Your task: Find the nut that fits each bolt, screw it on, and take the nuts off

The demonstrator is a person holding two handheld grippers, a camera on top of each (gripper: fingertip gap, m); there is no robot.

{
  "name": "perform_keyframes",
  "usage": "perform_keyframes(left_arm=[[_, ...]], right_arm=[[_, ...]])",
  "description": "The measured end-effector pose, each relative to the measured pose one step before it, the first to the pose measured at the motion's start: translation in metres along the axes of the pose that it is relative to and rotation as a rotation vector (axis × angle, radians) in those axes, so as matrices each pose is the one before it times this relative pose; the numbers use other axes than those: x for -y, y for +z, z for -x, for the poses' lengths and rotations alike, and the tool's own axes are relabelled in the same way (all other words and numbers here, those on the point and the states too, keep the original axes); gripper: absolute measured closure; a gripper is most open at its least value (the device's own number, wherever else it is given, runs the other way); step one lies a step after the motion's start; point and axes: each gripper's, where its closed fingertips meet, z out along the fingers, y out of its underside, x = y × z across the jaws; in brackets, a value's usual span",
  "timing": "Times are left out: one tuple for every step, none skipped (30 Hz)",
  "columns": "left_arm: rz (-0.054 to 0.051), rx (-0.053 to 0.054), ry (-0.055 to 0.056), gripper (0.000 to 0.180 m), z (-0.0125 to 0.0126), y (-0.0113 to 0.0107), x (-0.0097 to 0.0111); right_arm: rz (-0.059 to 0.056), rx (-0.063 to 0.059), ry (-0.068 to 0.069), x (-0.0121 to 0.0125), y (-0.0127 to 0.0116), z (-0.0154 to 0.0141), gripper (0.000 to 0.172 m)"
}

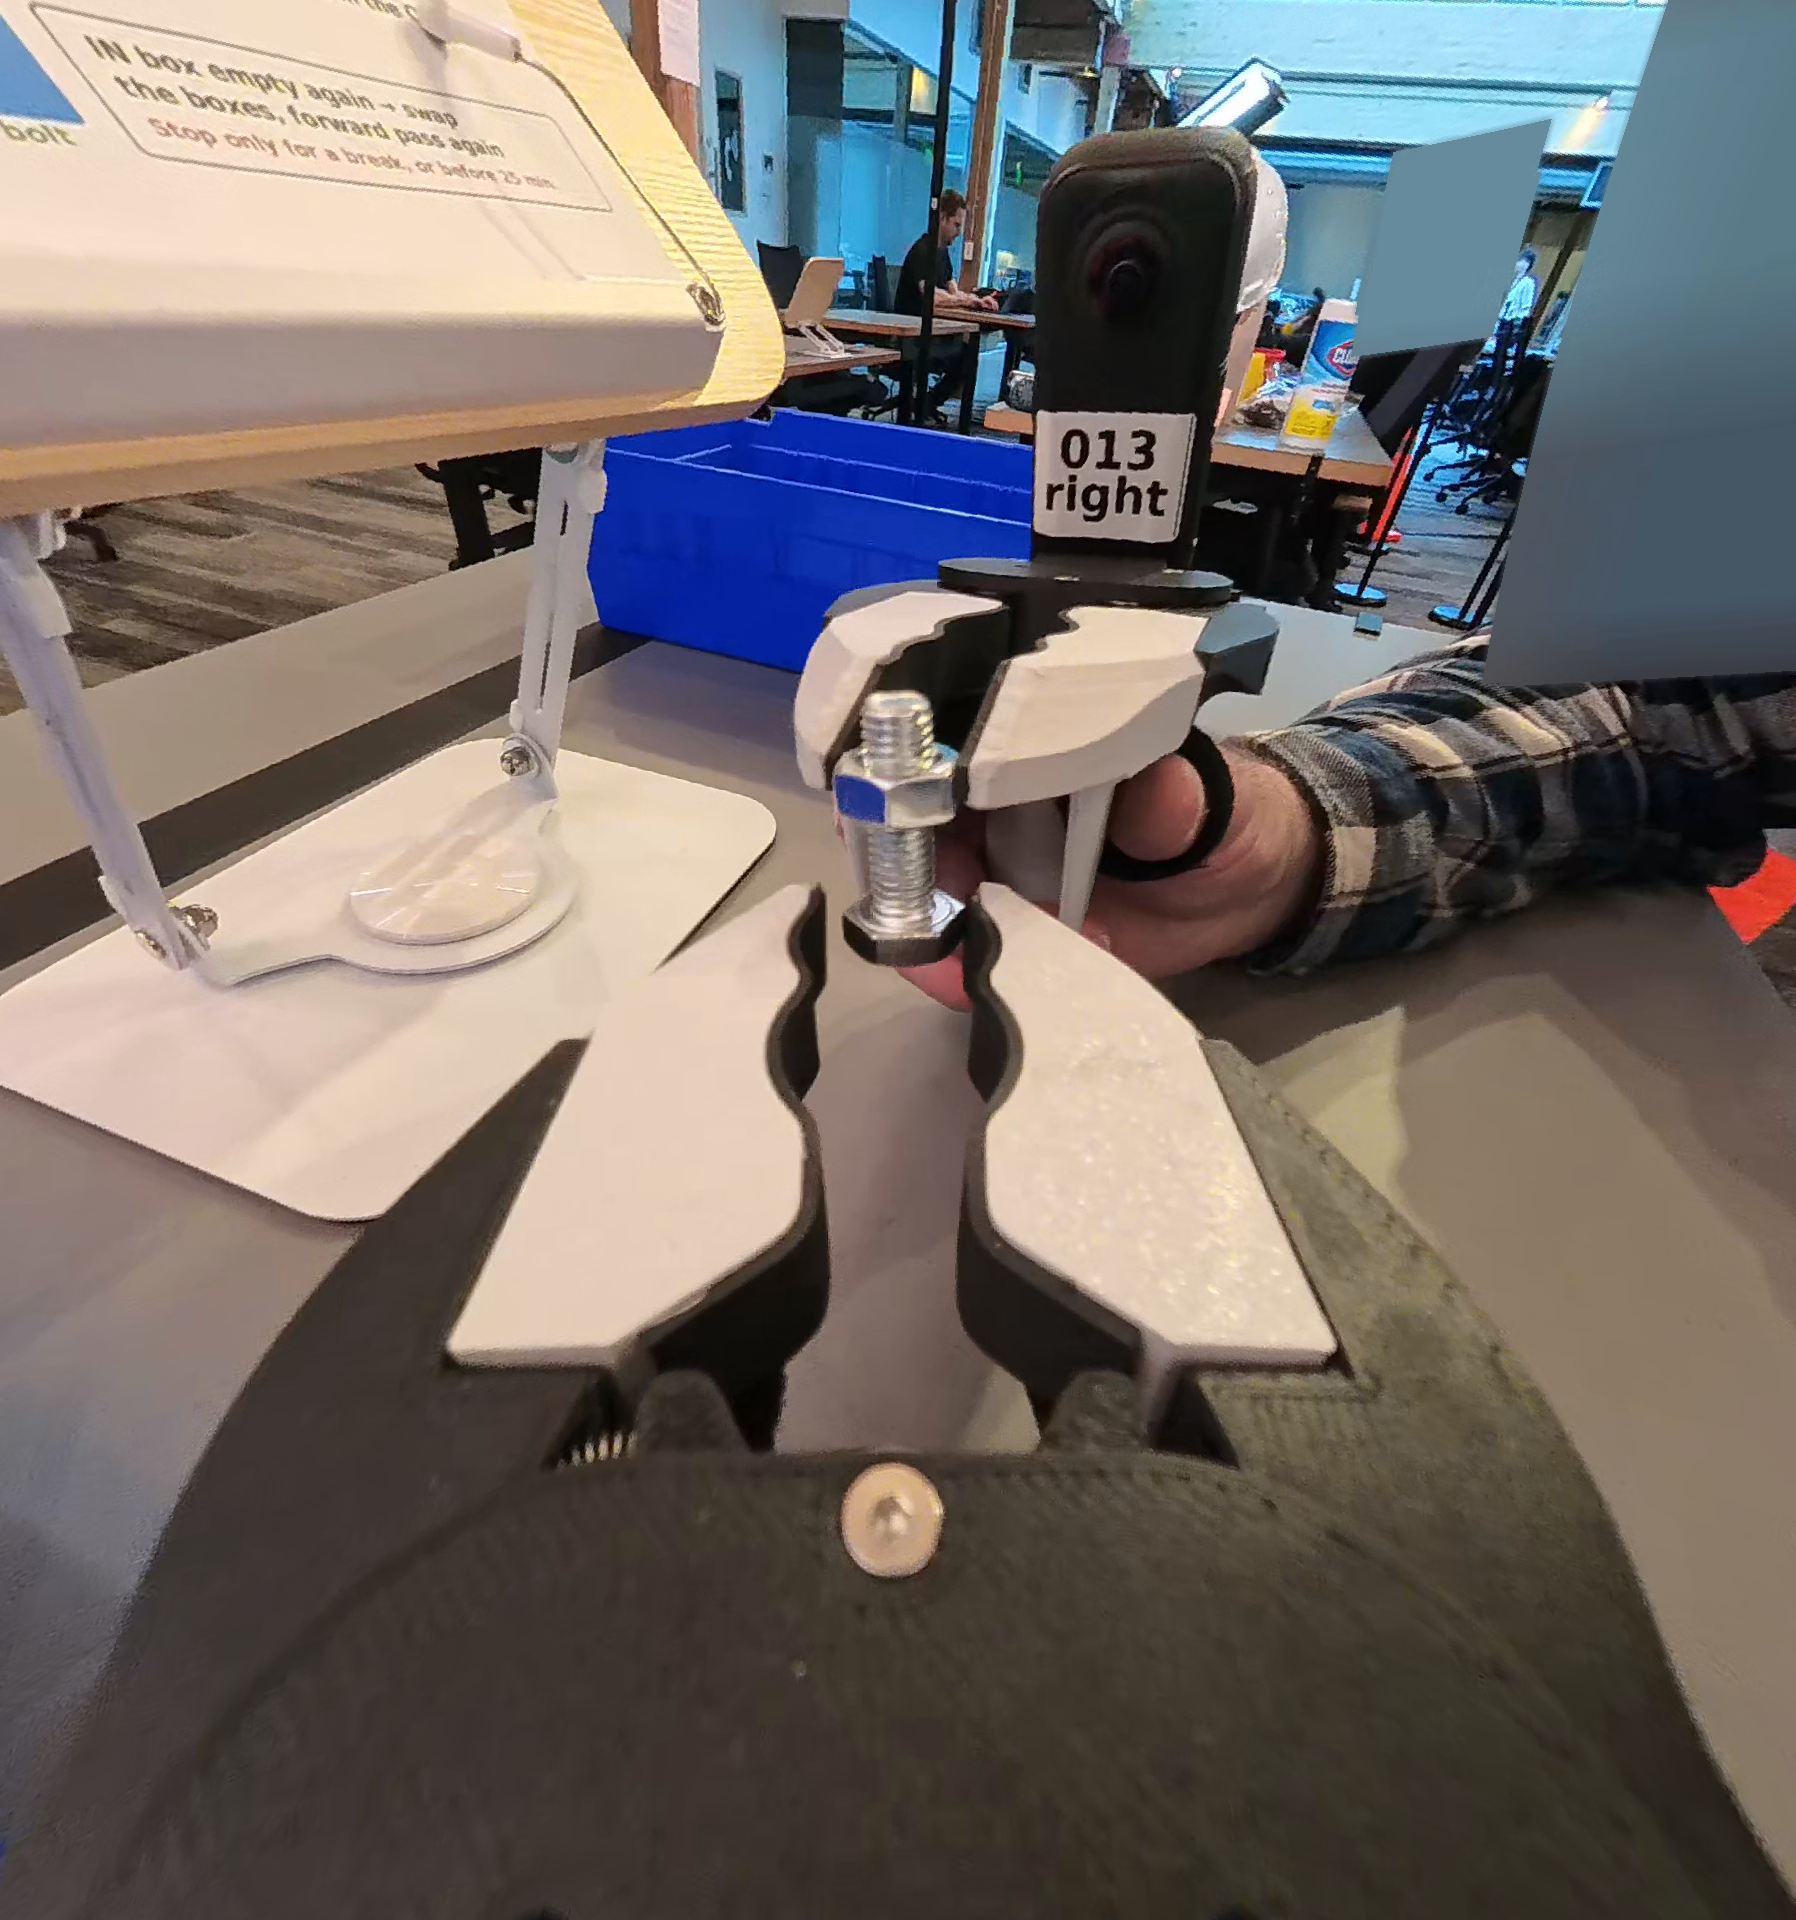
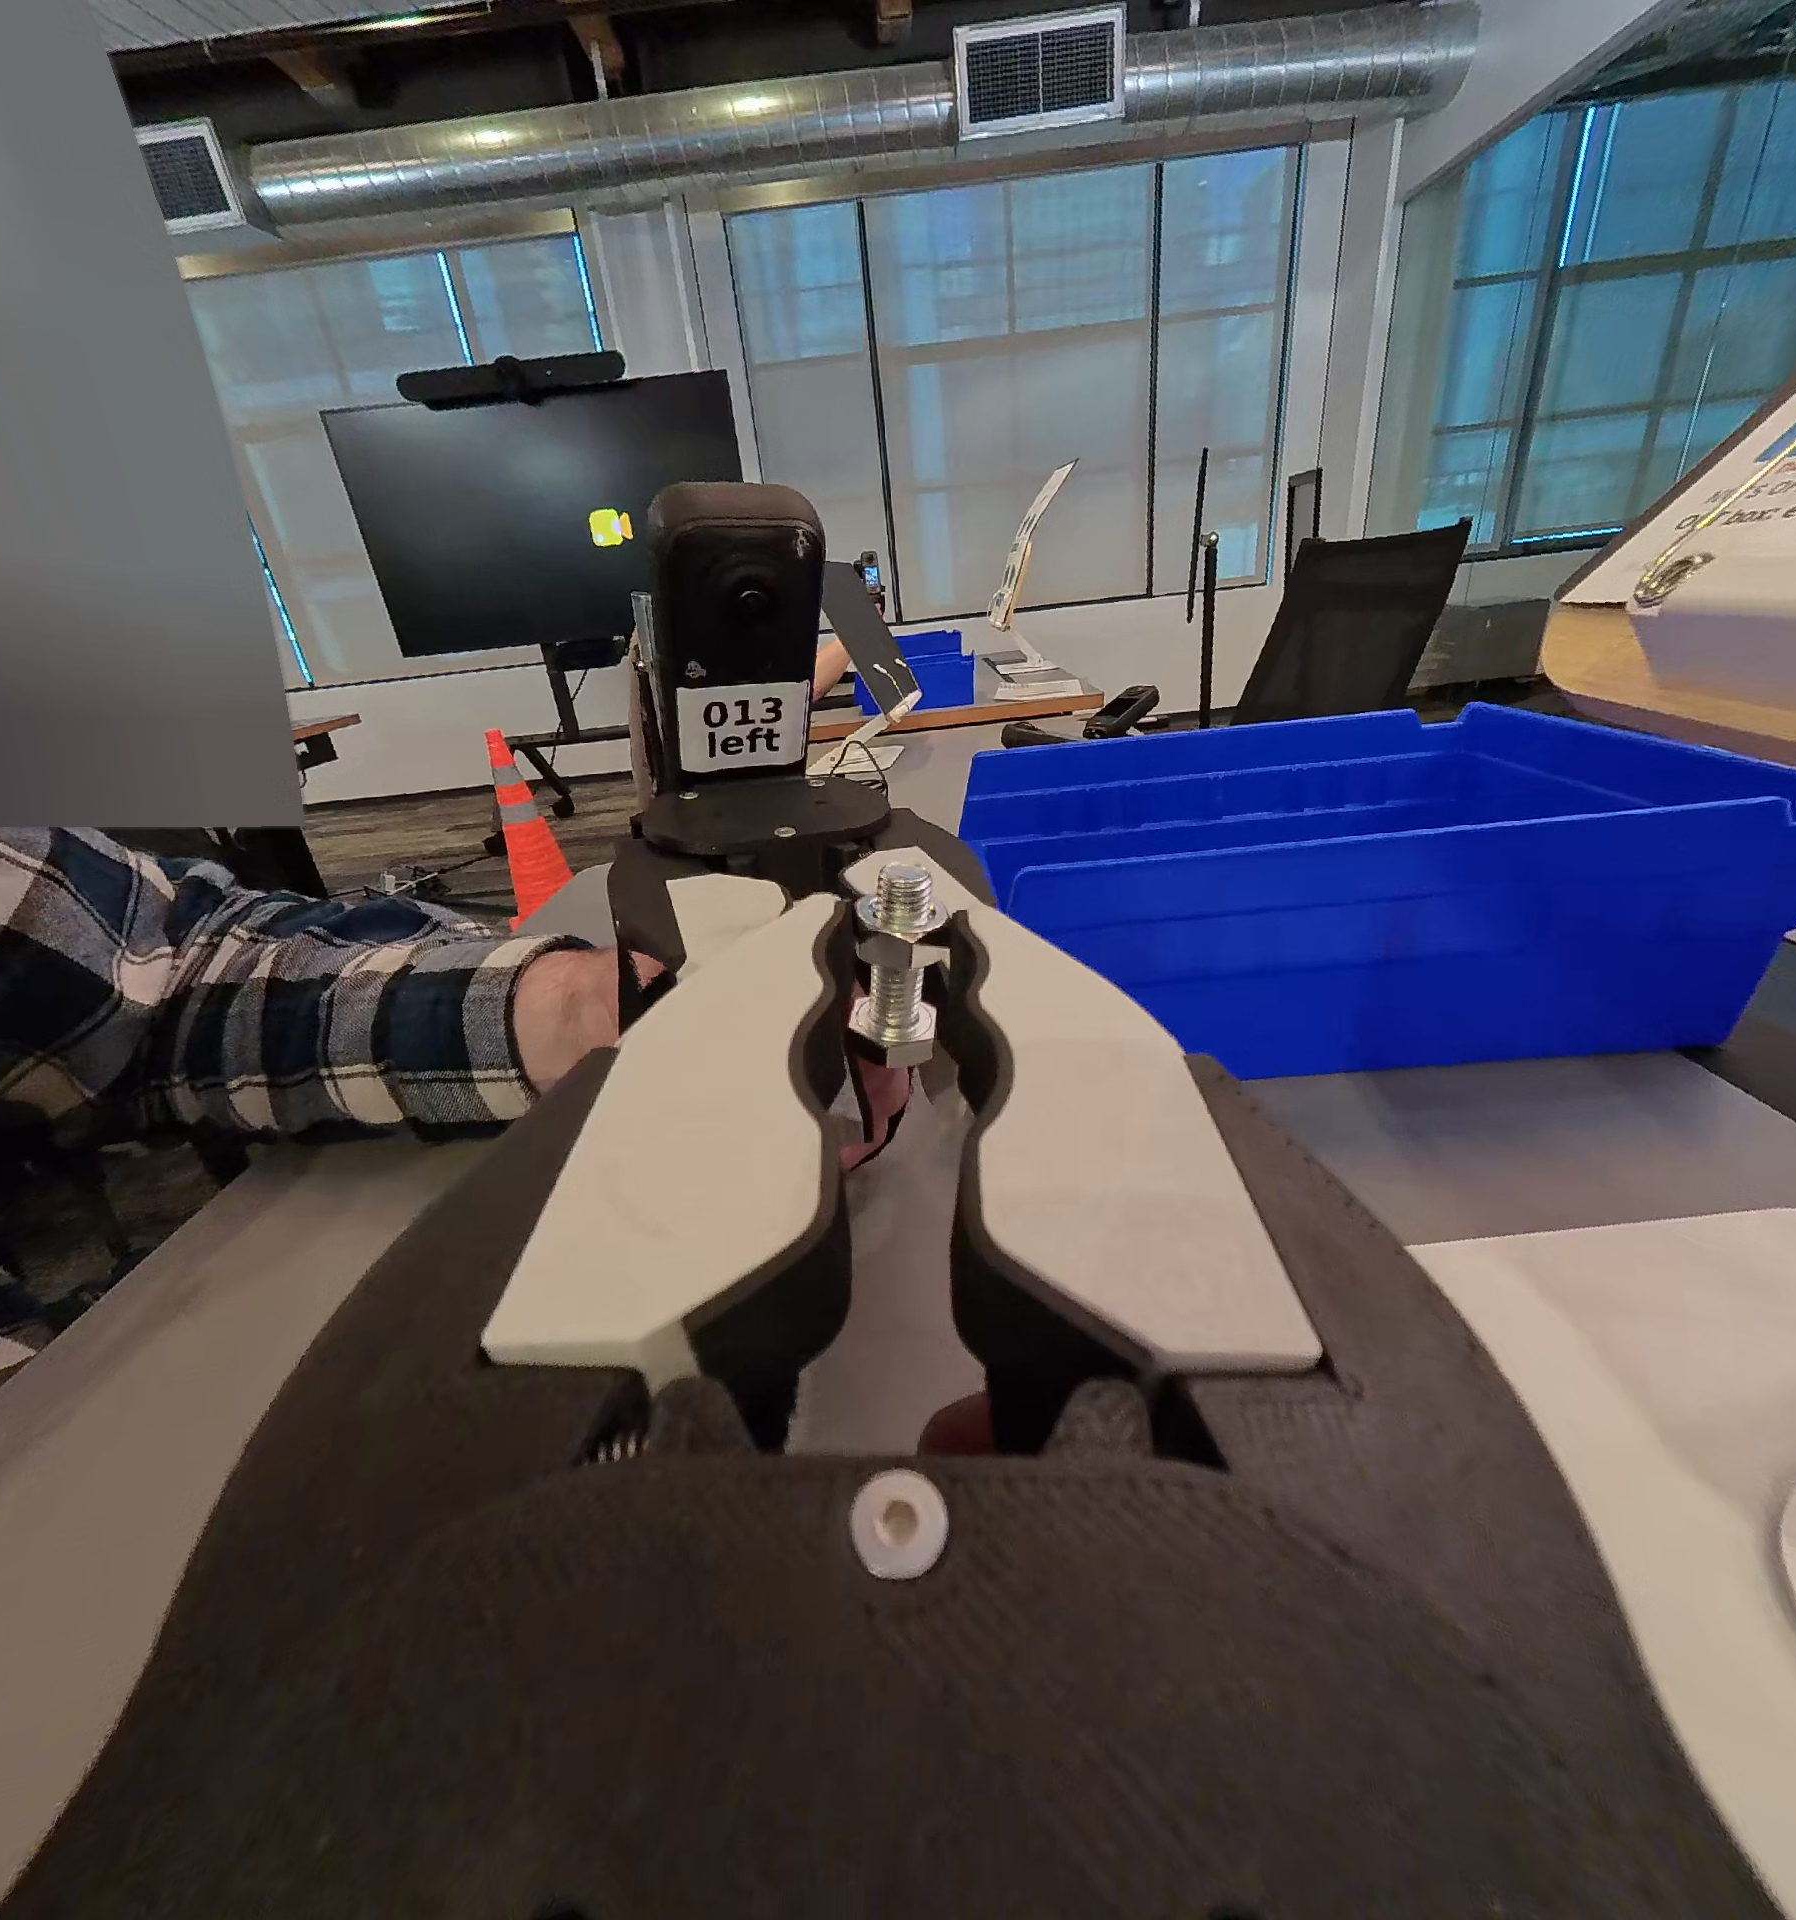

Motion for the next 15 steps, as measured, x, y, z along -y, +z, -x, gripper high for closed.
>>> perform_keyframes(left_arm=[[0.0020,-0.0016,0.0049,0.157,-0.00068,0.00012,-0.00019],[-0.0017,-0.0052,0.0030,0.158,-0.00098,0.00006,0.00027],[-0.0041,-0.0069,0.0014,0.159,-0.00120,-0.00016,0.00064],[-0.0020,-0.0013,0.0027,0.160,-0.00033,-0.00006,0.00020],[-0.0018,0.0011,0.0006,0.160,0.00014,-0.00009,0.00020],[-0.0034,-0.0046,-0.0041,0.160,-0.00048,-0.00004,0.00023],[-0.0052,-0.0053,-0.0047,0.160,-0.00034,-0.00014,0.00047],[-0.0019,-0.0018,-0.0011,0.160,-0.00001,-0.00007,-0.00006],[0.0004,0.0002,0.0008,0.160,0.00024,-0.00019,-0.00016],[0.0001,-0.0021,-0.0009,0.160,-0.00003,-0.00003,0.00001],[-0.0010,-0.0008,-0.0009,0.160,-0.00008,0.00009,0.00024],[0.0007,-0.0003,-0.0018,0.160,-0.00016,0.00024,0.00014],[0.0016,-0.0033,-0.0028,0.160,-0.00038,0.00047,-0.00012],[-0.0005,-0.0061,-0.0008,0.159,-0.00093,0.00032,0.00009],[-0.0001,-0.0050,0.0003,0.158,-0.00089,0.00026,-0.00008]], right_arm=[[0.0010,0.0007,-0.0004,-0.00030,0.00019,0.00028,0.154],[0.0001,0.0011,0.0002,-0.00007,0.00017,0.00047,0.154],[0.0011,0.0015,0.0001,-0.00026,0.00038,0.00063,0.154],[0.0001,0.0002,-0.0007,-0.00007,0.00016,0.00039,0.154],[-0.0008,-0.0011,-0.0001,0.00009,0.00004,0.00005,0.154],[-0.0011,-0.0001,0.0009,0.00015,-0.00002,0.00004,0.154],[-0.0018,0.0012,0.0016,0.00028,-0.00005,0.00006,0.154],[-0.0007,0.0014,0.0029,-0.00005,-0.00004,-0.00003,0.154],[-0.0002,0.0002,0.0014,-0.00016,0.00000,-0.00010,0.154],[-0.0001,0.0007,0.0010,-0.00008,0.00000,0.00005,0.154],[-0.0015,0.0022,0.0026,0.00023,0.00013,0.00017,0.154],[-0.0023,0.0019,0.0036,0.00025,0.00008,0.00009,0.154],[-0.0016,0.0013,0.0028,-0.00005,-0.00001,0.00012,0.154],[0.0002,0.0015,0.0013,-0.00014,0.00007,0.00018,0.154],[0.0003,0.0024,0.0008,-0.00011,0.00026,0.00059,0.154]])
